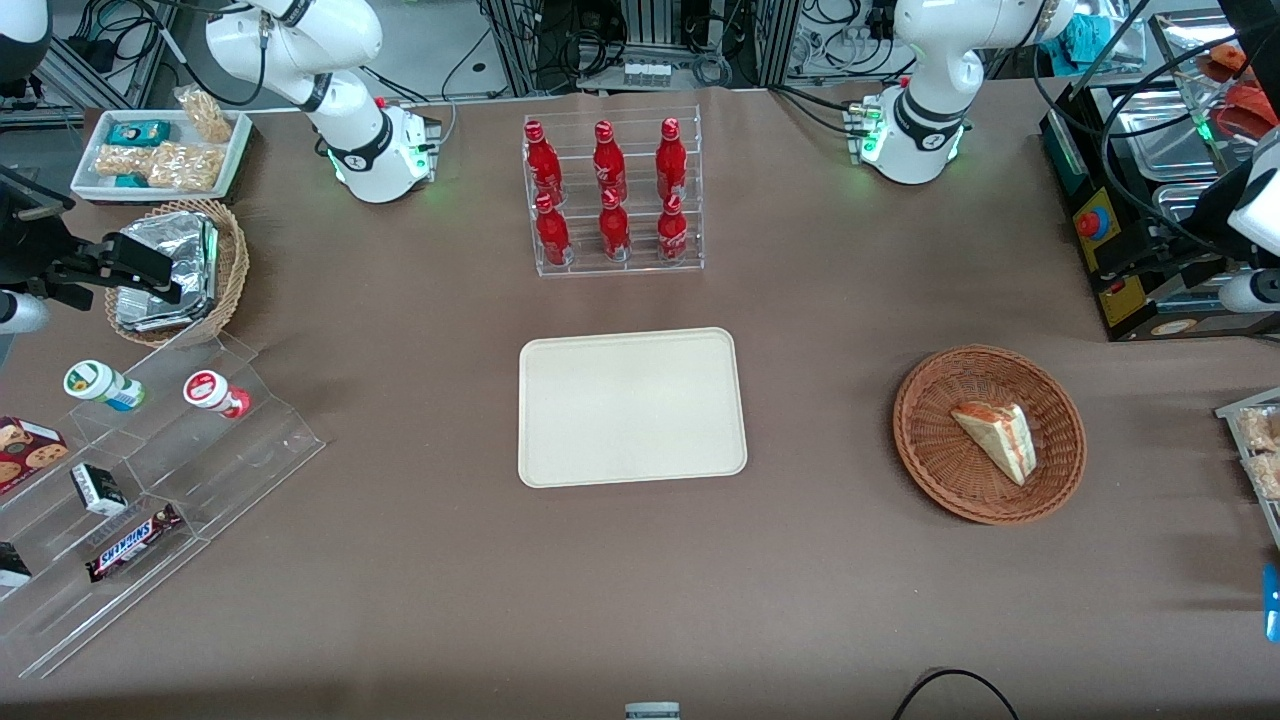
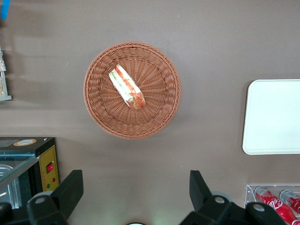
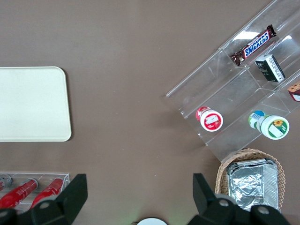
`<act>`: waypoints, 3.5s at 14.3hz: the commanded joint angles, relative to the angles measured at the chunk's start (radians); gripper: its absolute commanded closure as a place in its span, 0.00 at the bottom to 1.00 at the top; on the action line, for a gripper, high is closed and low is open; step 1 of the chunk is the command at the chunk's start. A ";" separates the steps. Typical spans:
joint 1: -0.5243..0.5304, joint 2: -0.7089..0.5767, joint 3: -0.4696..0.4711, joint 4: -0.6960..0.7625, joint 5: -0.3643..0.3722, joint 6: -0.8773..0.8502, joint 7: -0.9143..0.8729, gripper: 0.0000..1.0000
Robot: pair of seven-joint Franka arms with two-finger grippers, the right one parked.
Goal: Place sandwich from basket to tray
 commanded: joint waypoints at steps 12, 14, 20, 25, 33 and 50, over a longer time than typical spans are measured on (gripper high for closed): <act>-0.013 0.015 0.006 -0.027 0.009 -0.009 0.000 0.00; -0.013 0.056 0.006 -0.033 0.010 -0.008 0.003 0.00; -0.013 0.104 0.006 -0.250 0.064 0.241 0.002 0.00; 0.000 0.109 0.011 -0.511 0.059 0.606 -0.011 0.00; 0.013 0.202 0.011 -0.571 0.051 0.821 -0.545 0.00; -0.023 0.254 0.000 -0.486 0.059 0.704 -0.626 0.99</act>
